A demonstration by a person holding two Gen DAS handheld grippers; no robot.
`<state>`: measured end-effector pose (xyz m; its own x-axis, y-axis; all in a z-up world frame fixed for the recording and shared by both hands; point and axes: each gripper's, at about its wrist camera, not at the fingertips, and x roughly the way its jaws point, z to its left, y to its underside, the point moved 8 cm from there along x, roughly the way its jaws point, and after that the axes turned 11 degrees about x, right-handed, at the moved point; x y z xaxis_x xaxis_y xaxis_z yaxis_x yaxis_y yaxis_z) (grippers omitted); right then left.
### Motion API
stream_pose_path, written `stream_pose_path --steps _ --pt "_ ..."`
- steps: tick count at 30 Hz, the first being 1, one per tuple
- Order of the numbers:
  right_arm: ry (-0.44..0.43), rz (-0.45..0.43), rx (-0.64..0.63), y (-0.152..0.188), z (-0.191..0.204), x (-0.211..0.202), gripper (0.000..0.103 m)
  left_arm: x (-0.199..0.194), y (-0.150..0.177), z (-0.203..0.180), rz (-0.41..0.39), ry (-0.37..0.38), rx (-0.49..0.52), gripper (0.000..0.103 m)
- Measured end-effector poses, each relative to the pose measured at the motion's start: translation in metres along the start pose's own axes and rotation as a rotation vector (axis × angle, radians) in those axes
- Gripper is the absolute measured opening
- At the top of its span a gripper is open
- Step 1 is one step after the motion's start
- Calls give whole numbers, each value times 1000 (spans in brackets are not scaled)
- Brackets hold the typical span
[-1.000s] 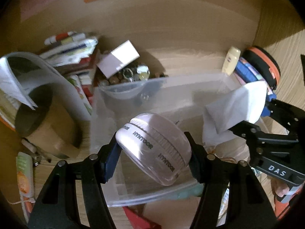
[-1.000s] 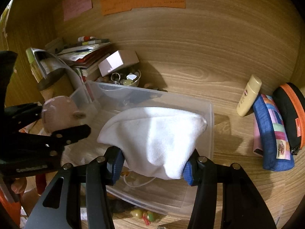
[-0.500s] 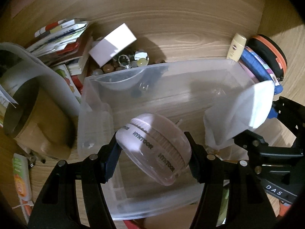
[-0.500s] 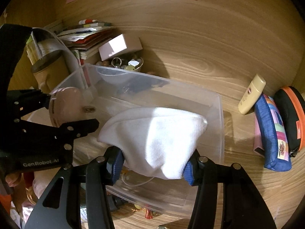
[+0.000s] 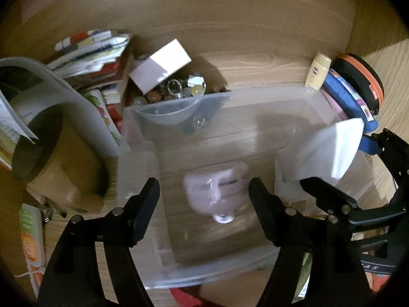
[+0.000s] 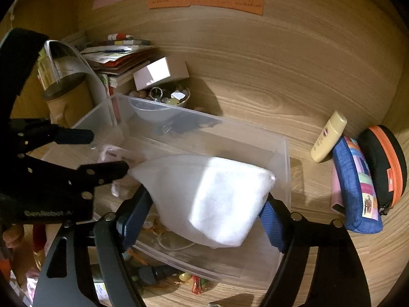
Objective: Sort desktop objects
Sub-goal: 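Open left tool dropping pink jar into clear box while right tool releases white bag, then move left tool to red pouch while right tool reaches small square tile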
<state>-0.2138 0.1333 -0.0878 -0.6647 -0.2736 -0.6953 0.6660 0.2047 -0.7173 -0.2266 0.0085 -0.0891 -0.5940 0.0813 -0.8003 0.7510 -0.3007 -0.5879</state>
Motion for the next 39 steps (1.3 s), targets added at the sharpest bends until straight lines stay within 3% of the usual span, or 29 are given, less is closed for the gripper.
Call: stream_pose_path --steps 6,8,11,16,24,33,39 --pt "-30 -12 10 -2 3 -6 78 -26 -4 5 -45 -15 -12 77" --pt "-41 -28 8 -4 5 -12 82 -38 -3 10 -63 -27 -20 82" --pt "-21 -75 13 -9 2 -25 88 -56 0 17 -87 -42 -34 85" --pt "-12 -123 18 -14 0 -49 90 -81 8 25 -122 -81 -45 91" --pt "28 -197 7 -12 0 -93 99 -112 24 21 -179 -84 -39 96" --pt "82 -229 -19 7 2 -122 100 -123 54 16 -171 -77 -55 97" --pt "93 -200 -13 34 -7 -128 101 -113 85 18 -118 -76 -64 97"
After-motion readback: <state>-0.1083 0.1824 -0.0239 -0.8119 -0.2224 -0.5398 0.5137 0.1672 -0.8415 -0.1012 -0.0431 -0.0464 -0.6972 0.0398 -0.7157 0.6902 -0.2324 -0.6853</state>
